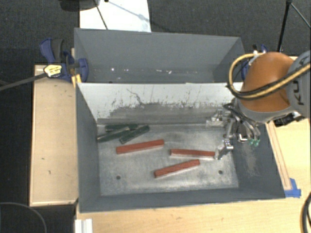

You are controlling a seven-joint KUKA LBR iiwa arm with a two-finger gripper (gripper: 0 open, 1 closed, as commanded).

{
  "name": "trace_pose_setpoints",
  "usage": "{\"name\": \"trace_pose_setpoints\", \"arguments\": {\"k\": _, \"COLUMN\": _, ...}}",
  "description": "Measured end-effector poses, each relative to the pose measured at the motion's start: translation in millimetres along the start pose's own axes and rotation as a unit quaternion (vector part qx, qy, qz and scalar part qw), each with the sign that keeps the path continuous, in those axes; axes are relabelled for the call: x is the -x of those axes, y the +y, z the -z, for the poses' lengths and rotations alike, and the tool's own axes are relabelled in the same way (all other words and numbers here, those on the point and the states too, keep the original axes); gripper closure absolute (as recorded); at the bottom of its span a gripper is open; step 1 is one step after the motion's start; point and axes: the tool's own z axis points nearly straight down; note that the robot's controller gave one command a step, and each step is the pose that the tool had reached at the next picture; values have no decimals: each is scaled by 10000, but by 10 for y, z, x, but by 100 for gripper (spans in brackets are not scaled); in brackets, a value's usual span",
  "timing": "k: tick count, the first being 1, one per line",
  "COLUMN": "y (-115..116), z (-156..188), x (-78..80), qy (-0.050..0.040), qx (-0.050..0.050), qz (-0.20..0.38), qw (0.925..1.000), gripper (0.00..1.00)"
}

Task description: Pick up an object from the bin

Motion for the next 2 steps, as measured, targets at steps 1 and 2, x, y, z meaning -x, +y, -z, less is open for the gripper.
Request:
{"name": "trace_pose_setpoints", "arguments": {"k": 1, "y": 2, "z": 43, "x": 19, "qy": -41, "qx": -4, "qz": 9, "qw": 10000, "gripper": 0}}
{"name": "trace_pose_setpoints", "arguments": {"k": 2, "y": 51, "z": -735, "x": 115, "qy": -100, "qx": -1, "qz": -298, "qw": 9995, "gripper": 100}}
